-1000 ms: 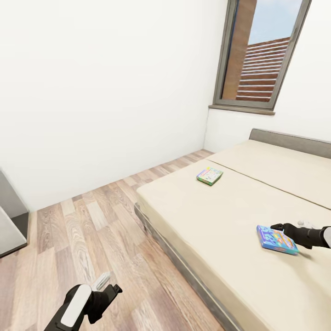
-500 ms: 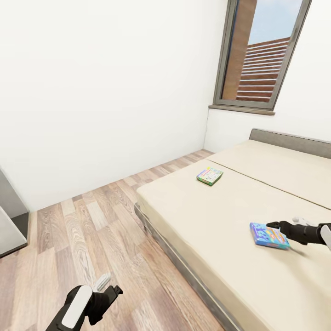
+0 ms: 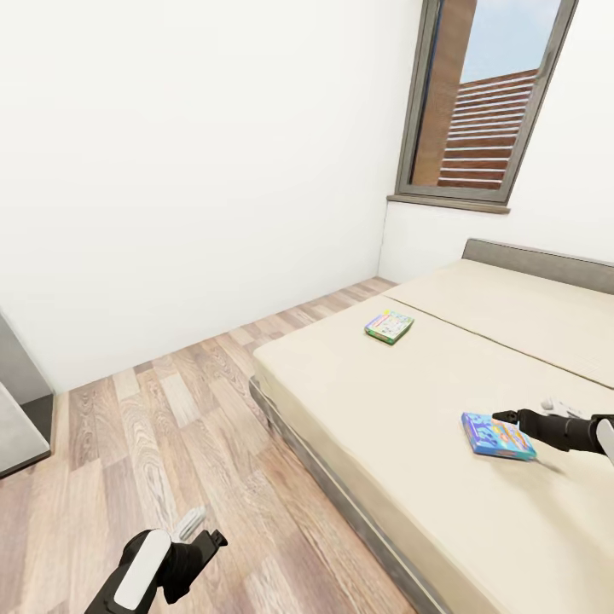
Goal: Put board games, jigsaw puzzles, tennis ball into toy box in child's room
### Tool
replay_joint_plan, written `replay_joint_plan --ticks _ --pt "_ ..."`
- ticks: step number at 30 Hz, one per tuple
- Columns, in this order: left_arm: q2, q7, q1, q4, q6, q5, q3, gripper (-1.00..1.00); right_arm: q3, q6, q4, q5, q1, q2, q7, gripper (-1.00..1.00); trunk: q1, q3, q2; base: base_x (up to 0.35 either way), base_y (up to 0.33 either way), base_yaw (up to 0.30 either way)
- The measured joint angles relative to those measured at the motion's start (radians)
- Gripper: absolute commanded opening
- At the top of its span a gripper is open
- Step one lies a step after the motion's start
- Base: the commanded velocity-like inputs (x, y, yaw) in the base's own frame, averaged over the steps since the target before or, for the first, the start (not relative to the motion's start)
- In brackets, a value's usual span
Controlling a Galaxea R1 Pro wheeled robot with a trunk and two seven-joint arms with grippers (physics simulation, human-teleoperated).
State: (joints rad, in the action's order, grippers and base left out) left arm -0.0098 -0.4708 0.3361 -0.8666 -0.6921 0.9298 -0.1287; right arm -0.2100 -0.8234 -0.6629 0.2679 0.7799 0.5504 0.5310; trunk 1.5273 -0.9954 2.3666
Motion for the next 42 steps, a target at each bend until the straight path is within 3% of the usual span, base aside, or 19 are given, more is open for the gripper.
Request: replay_joint_plan --ticks 9,16,25,42 --pt "0.001 0.0 0.0 0.0 0.0 0.0 0.0 1.0 0.005 -0.041 -0.02 0.001 -0.011 -0.001 0.0 1.0 0.0 0.0 0.0 0.0 0.0 0.0" --pt "0.001 0.0 -0.001 0.0 0.0 0.0 -0.001 1.0 0.048 -0.06 -0.022 0.004 -0.011 -0.002 0.0 1.0 0.0 0.0 0.0 0.0 0.0 0.0" --pt "0.002 0.001 -0.001 0.0 0.0 0.0 -0.001 1.0 0.063 -0.064 -0.023 0.004 -0.011 -0.006 0.001 1.0 0.0 0.0 0.0 0.0 0.0 0.002" --pt "0.003 0.001 -0.002 0.009 0.0 -0.001 -0.001 1.0 0.066 -0.062 -0.024 0.003 -0.011 -0.015 0.003 1.0 0.0 0.006 0.0 0.0 0.0 0.252"
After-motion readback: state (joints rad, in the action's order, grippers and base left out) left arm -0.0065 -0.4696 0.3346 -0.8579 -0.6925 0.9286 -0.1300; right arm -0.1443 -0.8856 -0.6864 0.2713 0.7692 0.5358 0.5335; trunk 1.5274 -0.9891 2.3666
